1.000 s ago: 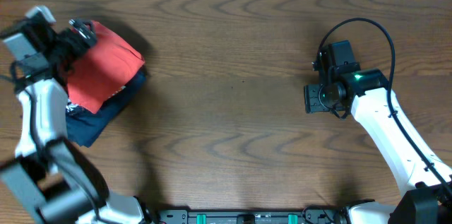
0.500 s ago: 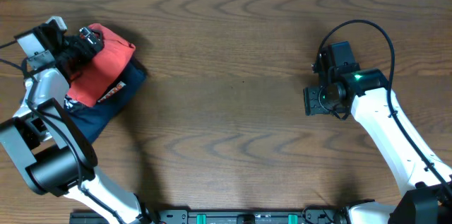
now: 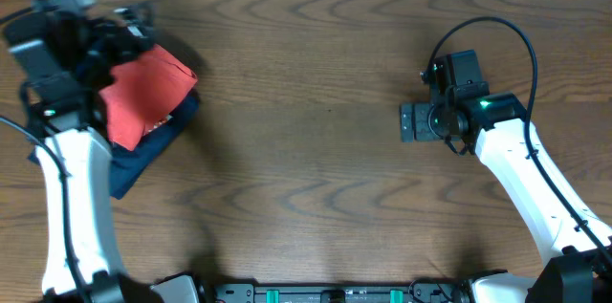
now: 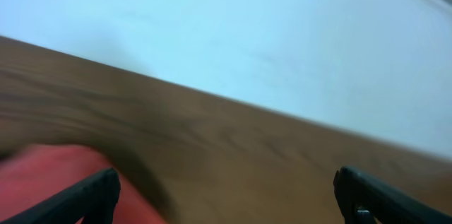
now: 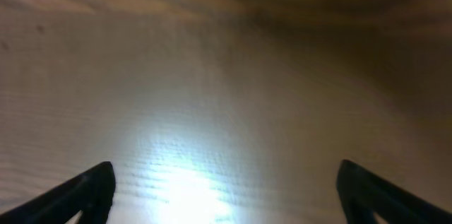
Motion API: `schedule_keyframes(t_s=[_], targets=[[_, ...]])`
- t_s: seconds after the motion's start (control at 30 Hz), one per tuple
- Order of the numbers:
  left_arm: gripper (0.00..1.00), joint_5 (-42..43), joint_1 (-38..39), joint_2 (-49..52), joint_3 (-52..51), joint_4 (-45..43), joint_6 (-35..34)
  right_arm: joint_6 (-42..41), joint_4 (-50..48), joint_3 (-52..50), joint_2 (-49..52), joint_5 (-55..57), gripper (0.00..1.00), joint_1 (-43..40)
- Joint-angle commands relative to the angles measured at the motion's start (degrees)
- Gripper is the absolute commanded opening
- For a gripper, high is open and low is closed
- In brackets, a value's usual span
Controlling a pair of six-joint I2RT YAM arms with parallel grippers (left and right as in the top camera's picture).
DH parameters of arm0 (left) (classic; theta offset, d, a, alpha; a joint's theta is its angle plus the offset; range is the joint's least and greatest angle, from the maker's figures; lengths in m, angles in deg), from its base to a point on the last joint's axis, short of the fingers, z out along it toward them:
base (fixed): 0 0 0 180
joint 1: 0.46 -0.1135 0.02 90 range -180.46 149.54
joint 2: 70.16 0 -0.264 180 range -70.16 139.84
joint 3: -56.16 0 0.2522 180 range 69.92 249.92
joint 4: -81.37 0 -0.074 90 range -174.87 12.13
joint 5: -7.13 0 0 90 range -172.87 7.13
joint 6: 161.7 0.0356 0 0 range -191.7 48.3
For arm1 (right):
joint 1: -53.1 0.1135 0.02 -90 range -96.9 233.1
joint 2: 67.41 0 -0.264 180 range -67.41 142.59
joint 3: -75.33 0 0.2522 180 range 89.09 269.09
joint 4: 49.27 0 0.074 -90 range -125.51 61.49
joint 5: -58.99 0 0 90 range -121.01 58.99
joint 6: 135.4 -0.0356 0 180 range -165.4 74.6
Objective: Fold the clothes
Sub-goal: 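Release the shirt and pull the left gripper back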
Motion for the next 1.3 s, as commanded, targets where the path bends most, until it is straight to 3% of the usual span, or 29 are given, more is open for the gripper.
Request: schedule_keyframes(t_s=[0.0, 0.17, 0.3, 0.47, 0.63, 0.8, 0.9, 1.07, 1.27], targets=[[0.98, -3.7, 7.8, 1.2, 0.0, 5.3, 4.3, -0.1, -3.5, 0.6, -0.8, -3.2, 0.99, -0.6], [0.98, -17.7, 22.6, 3.4, 0.0, 18.4, 10.7, -1.7, -13.2, 0.6, -0.8, -5.9, 0.99, -0.7], [0.98, -29.9, 29.6, 2.8, 0.0, 31.5, 12.1, 0.6, -16.5, 0.6, -1.4, -3.8, 0.99, -1.2], [0.99, -29.2, 30.4, -3.7, -0.3, 42.3, 8.9, 0.9, -8.7, 0.5, -6.9, -3.8, 0.99, -2.9], [0.99, -27.1, 30.6, -19.6, -4.1, 42.6, 9.0, -2.0, -5.9, -2.6, -18.7, 1.4, 0.99, -1.4], [0.98, -27.3, 31.8, -41.2, -14.5, 32.7, 8.9, -2.0, -13.2, -14.5, -36.8, 12.8, 0.99, 6.0], [0.98, -27.2, 31.8, -50.5, -17.4, 31.4, 8.9, -2.0, -16.7, -20.3, -44.9, 14.9, 0.99, 7.8], [0.98, -27.2, 31.8, -60.1, -17.5, 36.1, 8.9, -2.0, -7.3, -23.3, -52.5, 14.9, 0.99, 7.9], [0.98, -27.2, 31.8, -63.8, -17.5, 40.3, 8.9, -2.0, 6.0, -23.4, -53.3, 14.8, 0.99, 7.9]])
